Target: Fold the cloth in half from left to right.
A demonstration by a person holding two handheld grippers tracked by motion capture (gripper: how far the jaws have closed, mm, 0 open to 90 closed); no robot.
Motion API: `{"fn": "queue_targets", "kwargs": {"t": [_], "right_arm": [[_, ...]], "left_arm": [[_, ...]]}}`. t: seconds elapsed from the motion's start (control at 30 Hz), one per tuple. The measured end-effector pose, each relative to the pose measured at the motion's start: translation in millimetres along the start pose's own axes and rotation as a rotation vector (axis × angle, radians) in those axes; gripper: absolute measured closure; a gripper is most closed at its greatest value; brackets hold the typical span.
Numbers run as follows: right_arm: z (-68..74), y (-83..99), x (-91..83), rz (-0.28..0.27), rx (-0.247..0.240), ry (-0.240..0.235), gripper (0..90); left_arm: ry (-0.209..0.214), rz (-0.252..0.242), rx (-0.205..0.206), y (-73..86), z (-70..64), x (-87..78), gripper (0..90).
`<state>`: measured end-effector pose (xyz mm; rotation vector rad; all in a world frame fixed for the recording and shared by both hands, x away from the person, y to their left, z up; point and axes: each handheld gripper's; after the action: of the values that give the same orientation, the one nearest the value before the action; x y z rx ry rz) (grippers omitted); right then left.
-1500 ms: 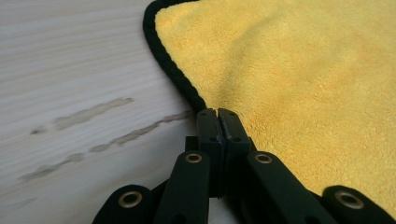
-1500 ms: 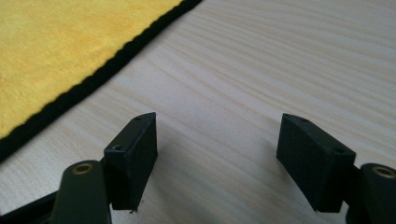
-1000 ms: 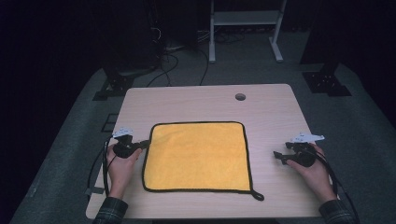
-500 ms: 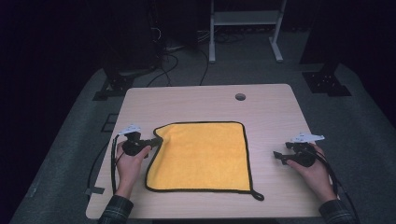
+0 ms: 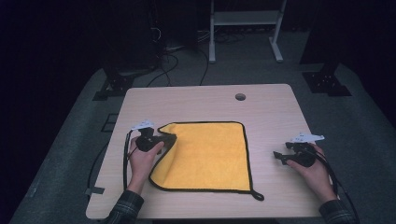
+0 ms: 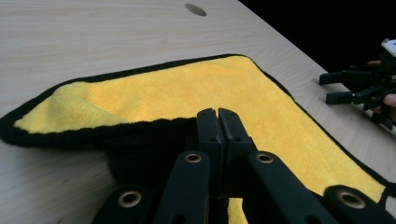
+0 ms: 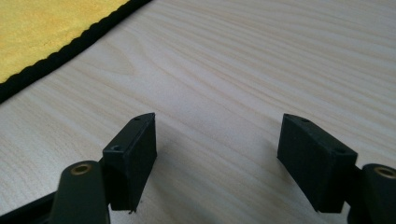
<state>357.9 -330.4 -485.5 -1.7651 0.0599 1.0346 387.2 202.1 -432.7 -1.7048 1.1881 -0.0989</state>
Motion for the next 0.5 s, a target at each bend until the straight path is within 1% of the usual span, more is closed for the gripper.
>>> {"fn": "queue_targets", "kwargs": {"t": [0.07,0.13,0.3,0.37,0.47,0.5], "right_arm": [[-0.1,0.0,0.0,0.000,-0.001,0.000,27.0],[0.0,0.0,0.0,0.000,-0.001,0.000,27.0],[-0.1,0.0,0.1,0.000,-0.002,-0.001,26.9],[-0.1,0.0,0.1,0.000,-0.003,-0.002,26.8],[-0.1,0.0,0.1,0.000,-0.003,-0.002,26.8],[-0.1,0.0,0.1,0.000,-0.003,-0.002,26.8]], "left_arm": [[0.023,0.008,0.009,-1.5,-3.9,5.9,88.8],[0.043,0.012,0.007,-2.4,-8.2,11.6,88.9],[0.067,0.035,0.034,-4.7,-16.6,25.8,88.9],[0.077,0.042,0.033,-5.5,-20.3,30.6,88.9],[0.088,0.052,0.051,-7.3,-24.7,37.3,88.9],[0.093,0.054,0.049,-7.5,-26.2,39.0,88.9]]}}
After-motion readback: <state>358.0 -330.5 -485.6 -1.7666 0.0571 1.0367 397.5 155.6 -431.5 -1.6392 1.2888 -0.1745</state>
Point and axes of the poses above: each handheld gripper's, and its own axes: x roughly forward along the jaws, y roughly out of its underside, z roughly to its left, and after that the axes turned 8 degrees about -x, right-handed
